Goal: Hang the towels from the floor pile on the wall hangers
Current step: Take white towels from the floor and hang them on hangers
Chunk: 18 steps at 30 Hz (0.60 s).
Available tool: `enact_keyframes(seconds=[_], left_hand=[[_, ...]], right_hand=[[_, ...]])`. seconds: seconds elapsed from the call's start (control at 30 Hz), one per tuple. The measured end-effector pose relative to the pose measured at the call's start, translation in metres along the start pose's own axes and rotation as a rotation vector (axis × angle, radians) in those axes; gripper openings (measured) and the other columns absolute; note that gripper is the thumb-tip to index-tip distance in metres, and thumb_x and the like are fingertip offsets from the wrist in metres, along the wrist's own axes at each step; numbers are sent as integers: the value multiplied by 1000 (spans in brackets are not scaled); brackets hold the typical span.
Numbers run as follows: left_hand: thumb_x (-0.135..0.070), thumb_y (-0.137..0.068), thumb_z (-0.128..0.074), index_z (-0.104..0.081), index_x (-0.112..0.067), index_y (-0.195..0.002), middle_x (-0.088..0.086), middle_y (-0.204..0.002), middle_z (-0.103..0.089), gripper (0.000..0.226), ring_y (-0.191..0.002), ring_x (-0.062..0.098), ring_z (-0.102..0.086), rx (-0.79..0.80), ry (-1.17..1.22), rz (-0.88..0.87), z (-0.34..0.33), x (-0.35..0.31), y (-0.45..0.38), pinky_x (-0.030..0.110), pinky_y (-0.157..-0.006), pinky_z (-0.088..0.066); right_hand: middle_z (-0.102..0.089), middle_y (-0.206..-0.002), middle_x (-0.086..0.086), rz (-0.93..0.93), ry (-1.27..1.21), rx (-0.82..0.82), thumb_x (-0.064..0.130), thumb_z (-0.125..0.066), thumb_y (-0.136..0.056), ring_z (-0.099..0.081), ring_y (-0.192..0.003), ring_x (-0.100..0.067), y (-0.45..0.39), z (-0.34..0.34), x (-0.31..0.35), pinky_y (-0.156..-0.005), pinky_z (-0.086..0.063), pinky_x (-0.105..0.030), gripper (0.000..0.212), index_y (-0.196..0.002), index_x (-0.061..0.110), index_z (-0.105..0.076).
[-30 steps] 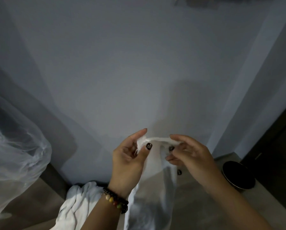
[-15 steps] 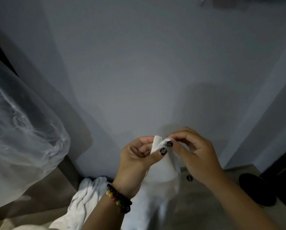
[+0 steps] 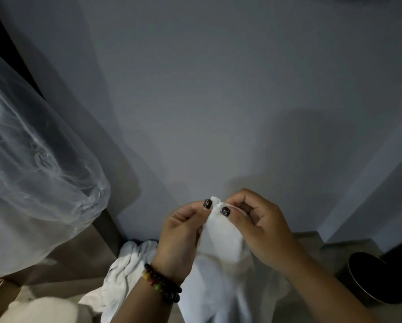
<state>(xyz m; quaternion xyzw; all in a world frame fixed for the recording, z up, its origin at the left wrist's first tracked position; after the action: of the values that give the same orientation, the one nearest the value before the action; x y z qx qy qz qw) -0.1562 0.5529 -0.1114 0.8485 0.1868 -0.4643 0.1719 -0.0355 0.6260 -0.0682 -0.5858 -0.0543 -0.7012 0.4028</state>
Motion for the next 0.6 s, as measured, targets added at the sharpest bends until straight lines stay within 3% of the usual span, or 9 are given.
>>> enact_keyframes(seconds=[0.13, 0.3, 0.4, 0.47, 0.6], left_hand=[[-17, -75, -77, -72, 4, -96, 26, -101, -70, 30, -92, 32, -66, -29, -46, -88, 2, -5, 1, 41, -86, -52], [-15, -79, -65, -75, -7, -98, 22, -102, -71, 23, -94, 32, -68, 61, -134, -158, -1, -16, 4, 36, -82, -55], [-12, -78, -65, -75, -11, -89, 15, -92, -74, 16, -83, 23, -69, 79, -196, -239, -5, -23, 6, 28, -72, -56], [-7, -78, -66, -63, -5, -88, 14, -83, -72, 10, -73, 20, -67, 78, -223, -300, -9, -29, 7, 24, -62, -53], [5, -82, -64, -34, -6, -79, 15, -77, -72, 32, -60, 17, -65, 56, -238, -362, -12, -36, 8, 20, -50, -47]], right_hand=[[-66, -75, 8, -21, -34, -56, 44, -61, -81, -60, -69, -7, -2, -4, -3, -64, -46, -19, 18, -81, 26, -63], [-69, -81, 6, -42, -55, -105, 40, -68, -78, -66, -75, -9, -6, 3, -1, -67, -50, -19, 14, -84, 27, -65], [-67, -81, 6, -24, -35, -82, 48, -67, -74, -64, -72, -9, -8, 7, 1, -68, -50, -20, 26, -94, 33, -68], [-63, -82, 8, 9, -1, -42, 47, -66, -76, -61, -73, -7, -9, 8, 3, -69, -48, -18, 29, -103, 37, -67], [-64, -86, 14, 67, 104, 27, 36, -65, -85, -64, -82, -8, -11, 9, 5, -71, -46, -14, 14, -94, 27, -71]])
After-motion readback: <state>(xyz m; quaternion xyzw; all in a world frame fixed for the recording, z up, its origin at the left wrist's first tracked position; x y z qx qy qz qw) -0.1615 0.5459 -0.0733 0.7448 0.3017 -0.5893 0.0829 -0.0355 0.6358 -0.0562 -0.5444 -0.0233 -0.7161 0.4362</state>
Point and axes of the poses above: each hand's wrist, its own y-axis away from the middle knuckle, its own z-axis out of the back of the hand, x = y × z, the point moved 5 cm from there along -y, towards the middle knuckle
